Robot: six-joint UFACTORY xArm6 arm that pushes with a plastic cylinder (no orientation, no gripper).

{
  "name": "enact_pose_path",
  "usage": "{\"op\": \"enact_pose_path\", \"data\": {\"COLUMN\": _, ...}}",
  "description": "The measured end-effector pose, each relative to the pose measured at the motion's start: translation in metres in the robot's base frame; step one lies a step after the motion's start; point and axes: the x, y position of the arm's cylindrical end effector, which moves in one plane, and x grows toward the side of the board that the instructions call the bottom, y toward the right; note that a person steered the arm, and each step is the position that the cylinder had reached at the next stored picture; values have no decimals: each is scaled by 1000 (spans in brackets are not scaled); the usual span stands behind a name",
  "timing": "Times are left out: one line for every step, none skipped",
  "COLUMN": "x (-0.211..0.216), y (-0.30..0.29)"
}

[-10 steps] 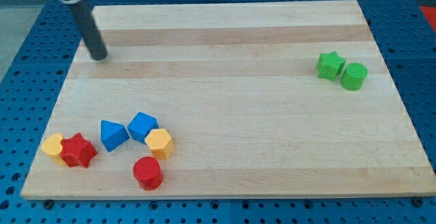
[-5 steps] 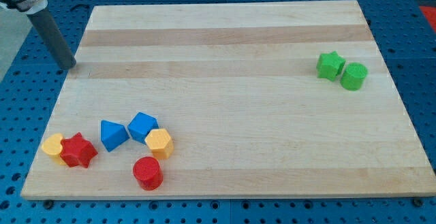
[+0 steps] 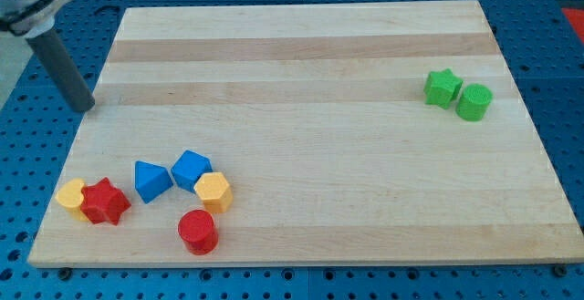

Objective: Point your arm at the yellow heart

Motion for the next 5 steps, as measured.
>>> {"op": "enact_pose_path", "data": {"x": 19, "y": 7}}
{"op": "enact_pose_path", "data": {"x": 36, "y": 16}}
{"op": "enact_pose_path", "data": {"x": 36, "y": 16}}
{"op": "enact_pose_path", "data": {"x": 30, "y": 16}}
{"op": "enact_pose_path", "data": {"x": 30, "y": 16}}
